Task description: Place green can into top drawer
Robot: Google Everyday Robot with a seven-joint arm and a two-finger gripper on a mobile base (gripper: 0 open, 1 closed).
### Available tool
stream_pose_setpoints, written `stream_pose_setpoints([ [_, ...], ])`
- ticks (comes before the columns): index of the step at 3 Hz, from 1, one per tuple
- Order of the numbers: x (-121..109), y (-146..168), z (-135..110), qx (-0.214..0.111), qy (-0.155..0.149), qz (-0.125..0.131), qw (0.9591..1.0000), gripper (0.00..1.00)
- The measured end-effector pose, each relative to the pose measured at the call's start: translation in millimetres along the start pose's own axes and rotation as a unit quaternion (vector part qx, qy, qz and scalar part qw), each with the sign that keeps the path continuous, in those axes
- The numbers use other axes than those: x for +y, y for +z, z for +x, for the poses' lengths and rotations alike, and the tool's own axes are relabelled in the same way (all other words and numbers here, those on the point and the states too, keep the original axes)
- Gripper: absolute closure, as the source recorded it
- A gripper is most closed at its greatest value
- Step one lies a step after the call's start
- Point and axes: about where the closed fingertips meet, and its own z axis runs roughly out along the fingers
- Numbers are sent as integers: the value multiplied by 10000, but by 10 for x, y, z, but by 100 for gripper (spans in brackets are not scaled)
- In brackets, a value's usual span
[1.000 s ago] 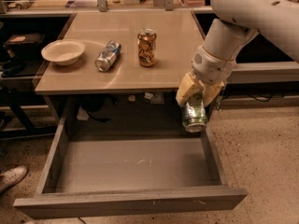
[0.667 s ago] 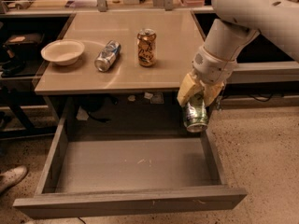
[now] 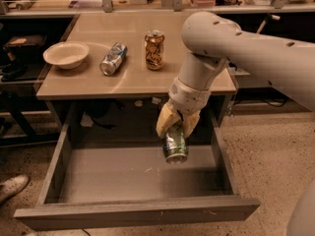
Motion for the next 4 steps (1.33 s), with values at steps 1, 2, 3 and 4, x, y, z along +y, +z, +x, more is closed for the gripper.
stream_pose_setpoints([
  [1, 1, 2, 0, 0, 1, -1, 10000, 100],
  [2, 127, 354, -66, 118, 179, -292, 9993, 100],
  [3, 239, 605, -235, 110, 613, -574, 9964, 100],
  [4, 360, 819, -315, 88, 968, -857, 9916, 100],
])
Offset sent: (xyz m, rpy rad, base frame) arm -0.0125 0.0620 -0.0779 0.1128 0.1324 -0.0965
